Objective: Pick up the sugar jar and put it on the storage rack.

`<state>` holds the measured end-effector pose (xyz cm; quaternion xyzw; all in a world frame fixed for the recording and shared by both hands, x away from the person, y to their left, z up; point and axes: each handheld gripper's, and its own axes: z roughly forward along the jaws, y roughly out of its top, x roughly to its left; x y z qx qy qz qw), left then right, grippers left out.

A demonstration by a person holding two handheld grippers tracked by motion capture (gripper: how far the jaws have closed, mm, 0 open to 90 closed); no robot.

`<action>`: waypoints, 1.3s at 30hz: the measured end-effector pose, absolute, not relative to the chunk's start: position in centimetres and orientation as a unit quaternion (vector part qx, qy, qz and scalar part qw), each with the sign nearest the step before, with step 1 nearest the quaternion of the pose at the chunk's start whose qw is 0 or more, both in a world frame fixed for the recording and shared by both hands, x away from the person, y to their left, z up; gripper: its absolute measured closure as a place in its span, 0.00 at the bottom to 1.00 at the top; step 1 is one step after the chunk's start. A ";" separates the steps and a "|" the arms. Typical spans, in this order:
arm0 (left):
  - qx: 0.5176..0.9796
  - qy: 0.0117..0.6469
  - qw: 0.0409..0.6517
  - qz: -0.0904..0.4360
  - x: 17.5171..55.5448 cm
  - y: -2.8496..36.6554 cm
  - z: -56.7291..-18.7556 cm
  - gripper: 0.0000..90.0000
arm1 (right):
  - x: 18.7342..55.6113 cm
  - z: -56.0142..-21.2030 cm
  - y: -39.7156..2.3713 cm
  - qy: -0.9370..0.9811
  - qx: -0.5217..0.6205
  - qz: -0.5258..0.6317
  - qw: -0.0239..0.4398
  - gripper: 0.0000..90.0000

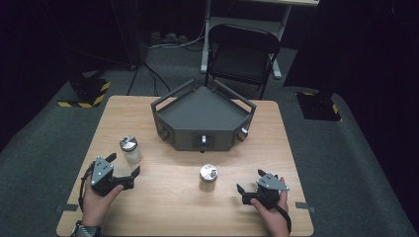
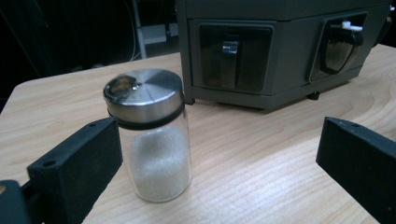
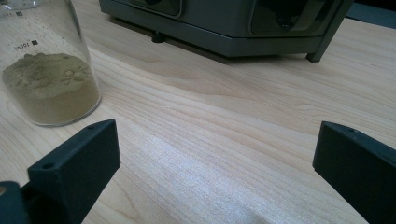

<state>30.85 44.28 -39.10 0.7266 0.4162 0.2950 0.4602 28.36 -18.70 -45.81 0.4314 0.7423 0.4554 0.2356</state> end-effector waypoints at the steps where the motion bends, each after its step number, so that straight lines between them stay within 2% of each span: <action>1: 0.727 0.416 0.459 0.297 31.0 44.2 -39.0 0.01 | 28.3 -45.8 -18.7 0.742 0.431 0.455 0.237 0.01; 9: 0.727 0.419 0.450 0.306 32.0 43.9 -38.7 0.01 | 28.4 -45.8 -18.7 0.742 0.431 0.456 0.236 0.01; 31: 0.720 0.459 0.434 0.286 36.9 44.0 -40.0 0.01 | 28.4 -45.8 -18.8 0.742 0.431 0.458 0.233 0.01; 37: 0.716 0.467 0.434 0.286 37.5 44.0 -40.4 0.04 | 28.4 -45.9 -18.8 0.742 0.430 0.458 0.233 0.01; 39: 0.716 0.466 0.434 0.288 37.5 44.1 -40.4 0.09 | 28.4 -45.9 -18.8 0.742 0.431 0.458 0.233 0.01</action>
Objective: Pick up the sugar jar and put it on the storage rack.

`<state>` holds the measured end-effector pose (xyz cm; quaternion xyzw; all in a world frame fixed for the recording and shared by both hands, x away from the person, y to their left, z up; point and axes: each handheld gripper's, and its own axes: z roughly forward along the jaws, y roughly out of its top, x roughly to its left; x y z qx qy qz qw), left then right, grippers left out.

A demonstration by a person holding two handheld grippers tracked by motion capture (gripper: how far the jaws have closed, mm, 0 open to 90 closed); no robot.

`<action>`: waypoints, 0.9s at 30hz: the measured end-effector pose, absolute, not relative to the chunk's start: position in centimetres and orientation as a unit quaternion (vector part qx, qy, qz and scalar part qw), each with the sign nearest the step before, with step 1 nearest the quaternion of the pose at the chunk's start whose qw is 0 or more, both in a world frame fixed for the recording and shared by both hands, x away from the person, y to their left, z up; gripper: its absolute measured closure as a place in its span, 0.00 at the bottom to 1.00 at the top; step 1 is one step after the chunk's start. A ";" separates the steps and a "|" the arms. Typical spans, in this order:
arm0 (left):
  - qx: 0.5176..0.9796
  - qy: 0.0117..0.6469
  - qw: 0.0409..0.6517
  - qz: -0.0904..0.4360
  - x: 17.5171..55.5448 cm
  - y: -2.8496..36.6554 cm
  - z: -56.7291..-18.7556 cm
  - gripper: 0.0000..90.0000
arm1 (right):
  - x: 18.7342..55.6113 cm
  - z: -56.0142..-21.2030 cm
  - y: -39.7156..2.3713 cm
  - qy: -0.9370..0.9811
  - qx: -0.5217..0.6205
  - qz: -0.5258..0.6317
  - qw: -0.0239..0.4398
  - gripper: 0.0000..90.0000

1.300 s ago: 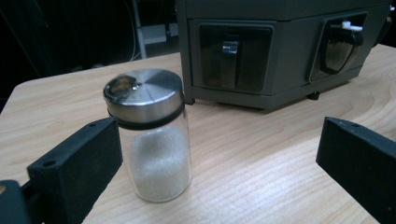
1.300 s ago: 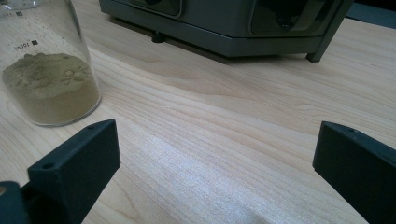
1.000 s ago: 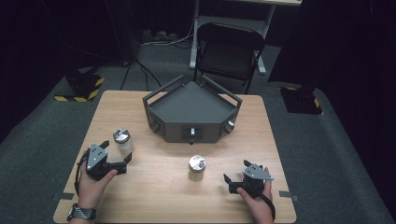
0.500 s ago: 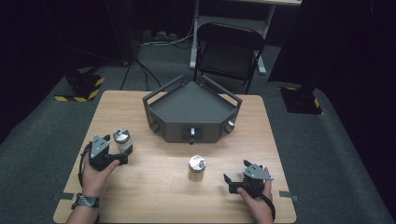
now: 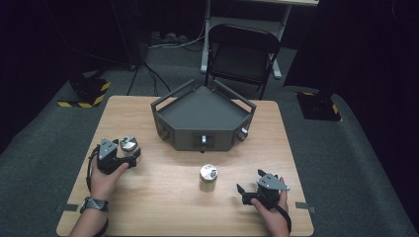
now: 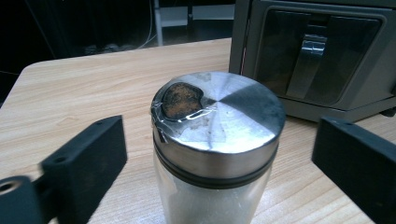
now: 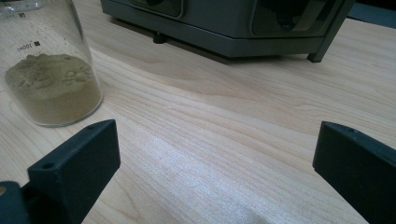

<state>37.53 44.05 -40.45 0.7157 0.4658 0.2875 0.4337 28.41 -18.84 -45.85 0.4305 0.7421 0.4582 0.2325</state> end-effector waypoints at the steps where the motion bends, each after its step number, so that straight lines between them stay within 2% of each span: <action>1: 0.715 0.466 0.434 0.288 37.6 44.0 -40.5 0.09 | 28.4 -45.8 -18.8 0.742 0.431 0.458 0.233 0.01; 13: 0.706 0.471 0.444 0.287 37.9 44.3 -40.8 0.26 | 28.4 -45.8 -18.8 0.743 0.430 0.458 0.233 0.01; 17: 0.702 0.474 0.448 0.286 37.7 44.4 -41.2 0.29 | 28.4 -45.8 -18.8 0.743 0.430 0.458 0.232 0.01; 19: 0.702 0.471 0.451 0.286 37.7 44.5 -41.3 0.34 | 28.4 -45.8 -18.8 0.743 0.430 0.458 0.233 0.01; 27: 0.697 0.469 0.459 0.291 37.4 44.6 -41.7 0.36 | 28.5 -45.8 -18.8 0.744 0.428 0.457 0.232 0.01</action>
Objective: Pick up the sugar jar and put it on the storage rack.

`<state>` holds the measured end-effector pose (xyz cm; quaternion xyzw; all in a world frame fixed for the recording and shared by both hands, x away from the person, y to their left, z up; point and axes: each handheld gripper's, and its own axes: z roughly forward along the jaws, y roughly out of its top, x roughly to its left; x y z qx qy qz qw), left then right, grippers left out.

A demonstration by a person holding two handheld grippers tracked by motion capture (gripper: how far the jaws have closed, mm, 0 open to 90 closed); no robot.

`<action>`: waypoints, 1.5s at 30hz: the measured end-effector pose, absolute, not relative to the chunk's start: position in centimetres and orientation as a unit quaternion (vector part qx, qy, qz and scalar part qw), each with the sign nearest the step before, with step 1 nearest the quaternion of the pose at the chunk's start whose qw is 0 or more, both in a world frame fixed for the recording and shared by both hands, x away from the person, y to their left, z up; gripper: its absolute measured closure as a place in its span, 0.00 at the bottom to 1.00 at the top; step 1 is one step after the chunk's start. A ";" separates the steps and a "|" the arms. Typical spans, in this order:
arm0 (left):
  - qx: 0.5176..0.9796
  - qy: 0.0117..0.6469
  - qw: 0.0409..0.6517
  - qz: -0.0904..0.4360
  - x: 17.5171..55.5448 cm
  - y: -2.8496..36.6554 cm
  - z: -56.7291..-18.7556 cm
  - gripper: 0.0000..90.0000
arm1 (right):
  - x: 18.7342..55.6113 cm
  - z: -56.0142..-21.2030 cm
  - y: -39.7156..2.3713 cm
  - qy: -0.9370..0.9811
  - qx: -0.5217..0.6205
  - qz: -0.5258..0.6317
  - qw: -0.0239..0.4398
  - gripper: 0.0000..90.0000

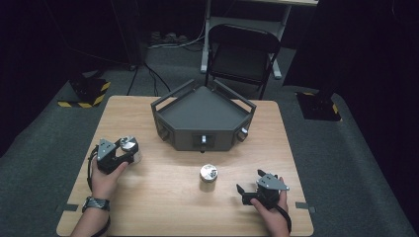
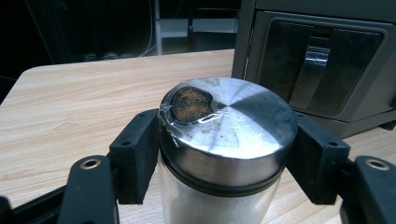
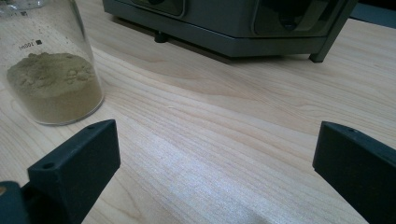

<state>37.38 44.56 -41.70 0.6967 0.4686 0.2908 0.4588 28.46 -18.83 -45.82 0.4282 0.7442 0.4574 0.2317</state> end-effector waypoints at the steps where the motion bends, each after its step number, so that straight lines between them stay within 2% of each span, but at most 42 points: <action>1: 0.697 0.469 0.459 0.291 37.4 44.6 -41.7 0.36 | 28.5 -45.8 -18.8 0.744 0.428 0.457 0.232 0.01; 11: 0.694 0.467 0.463 0.294 37.0 44.3 -41.0 0.36 | 28.4 -45.9 -18.9 0.743 0.428 0.459 0.231 0.01; 19: 0.687 0.446 0.493 0.293 36.9 43.6 -38.7 0.36 | 28.4 -45.8 -18.9 0.744 0.428 0.459 0.231 0.01; 45: 0.683 0.417 0.518 0.301 37.2 41.0 -33.3 0.37 | 28.6 -45.9 -19.2 0.744 0.426 0.465 0.223 0.01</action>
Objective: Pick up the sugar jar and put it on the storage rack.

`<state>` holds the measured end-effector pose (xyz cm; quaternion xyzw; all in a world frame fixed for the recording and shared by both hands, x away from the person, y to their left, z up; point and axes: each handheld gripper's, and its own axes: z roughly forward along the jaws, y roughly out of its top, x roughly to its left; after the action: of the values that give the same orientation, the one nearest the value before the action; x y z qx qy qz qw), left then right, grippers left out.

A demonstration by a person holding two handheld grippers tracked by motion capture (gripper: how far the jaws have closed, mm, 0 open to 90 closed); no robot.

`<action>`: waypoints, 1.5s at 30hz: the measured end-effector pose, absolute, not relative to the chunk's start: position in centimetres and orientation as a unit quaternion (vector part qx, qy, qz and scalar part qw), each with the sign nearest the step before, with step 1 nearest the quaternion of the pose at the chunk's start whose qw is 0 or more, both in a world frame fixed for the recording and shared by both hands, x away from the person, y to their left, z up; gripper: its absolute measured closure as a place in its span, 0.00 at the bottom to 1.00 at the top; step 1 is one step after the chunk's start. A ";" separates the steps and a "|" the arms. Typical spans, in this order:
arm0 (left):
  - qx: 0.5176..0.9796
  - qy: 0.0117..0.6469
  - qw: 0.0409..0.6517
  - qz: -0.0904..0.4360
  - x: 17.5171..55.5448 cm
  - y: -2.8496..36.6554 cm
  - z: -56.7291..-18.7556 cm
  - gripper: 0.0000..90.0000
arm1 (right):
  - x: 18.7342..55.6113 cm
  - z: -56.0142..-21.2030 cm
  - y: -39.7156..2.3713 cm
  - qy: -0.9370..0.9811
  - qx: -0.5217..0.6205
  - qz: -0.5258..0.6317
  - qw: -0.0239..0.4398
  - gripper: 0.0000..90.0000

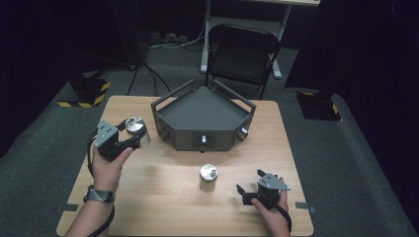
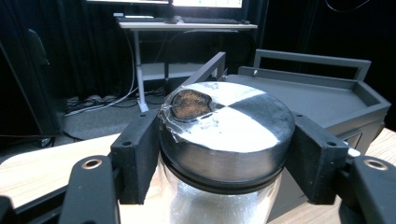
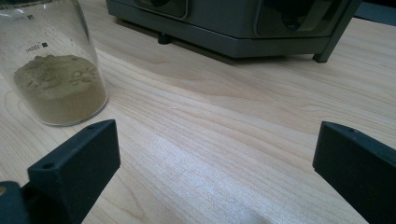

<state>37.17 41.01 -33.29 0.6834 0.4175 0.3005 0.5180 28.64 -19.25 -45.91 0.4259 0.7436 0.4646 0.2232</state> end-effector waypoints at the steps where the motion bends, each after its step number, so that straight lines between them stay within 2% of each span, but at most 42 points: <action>1: 0.684 0.416 0.518 0.301 37.2 40.9 -33.1 0.37 | 28.7 -45.9 -19.3 0.744 0.426 0.464 0.223 0.01; 22: 0.685 0.395 0.533 0.302 39.8 37.5 -30.2 0.37 | 28.8 -46.0 -19.5 0.743 0.425 0.469 0.218 0.01; 45: 0.690 0.382 0.542 0.291 43.7 32.6 -30.5 0.37 | 29.0 -46.0 -19.8 0.743 0.423 0.474 0.210 0.01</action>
<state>43.73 32.56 -30.53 0.6901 0.3815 0.2908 0.5419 28.96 -19.82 -46.03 0.4230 0.7433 0.4737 0.2101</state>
